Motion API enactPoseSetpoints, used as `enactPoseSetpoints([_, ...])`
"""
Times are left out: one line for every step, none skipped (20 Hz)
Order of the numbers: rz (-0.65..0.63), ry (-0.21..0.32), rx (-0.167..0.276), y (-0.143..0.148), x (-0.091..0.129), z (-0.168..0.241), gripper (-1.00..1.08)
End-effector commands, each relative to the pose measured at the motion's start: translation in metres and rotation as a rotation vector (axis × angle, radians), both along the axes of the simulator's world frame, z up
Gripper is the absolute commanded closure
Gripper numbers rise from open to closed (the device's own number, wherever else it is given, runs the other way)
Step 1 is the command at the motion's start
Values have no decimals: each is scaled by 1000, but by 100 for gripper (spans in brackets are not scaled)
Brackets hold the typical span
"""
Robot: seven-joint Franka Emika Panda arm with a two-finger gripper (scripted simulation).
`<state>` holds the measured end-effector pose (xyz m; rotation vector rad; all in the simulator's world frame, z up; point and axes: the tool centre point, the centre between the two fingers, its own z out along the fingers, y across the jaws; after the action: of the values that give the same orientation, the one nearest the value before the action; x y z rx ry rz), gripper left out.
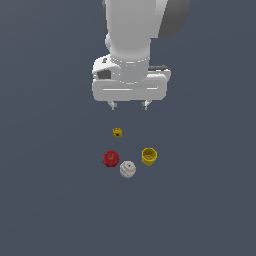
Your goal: Pick up a designated object from a clutter of objects.
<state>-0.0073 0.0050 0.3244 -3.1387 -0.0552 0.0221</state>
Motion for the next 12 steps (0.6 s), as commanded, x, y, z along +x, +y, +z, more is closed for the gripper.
enactPoseSetpoints([0,0,0,0,0,0,-92])
enactPoseSetpoints([0,-1,0,0,0,0,-92])
enactPoseSetpoints([1,-3,-1,-2,1,1,-92])
enactPoseSetpoints([1,-6,-3,-4,1,2,-92])
enactPoseSetpoints([2,-10,-5,-7,2,3,-92])
enactPoseSetpoints([4,-15,-8,-10,3,5,-92])
enactPoseSetpoints([4,-21,-11,-14,4,7,-92])
enactPoseSetpoints([5,-27,-14,-18,5,9,-92])
enactPoseSetpoints([5,-30,-16,-21,5,11,-92])
enactPoseSetpoints([5,-33,-18,-23,5,13,-92])
enactPoseSetpoints([4,-35,-19,-24,5,14,-92])
enactPoseSetpoints([3,-35,-19,-24,5,14,-92])
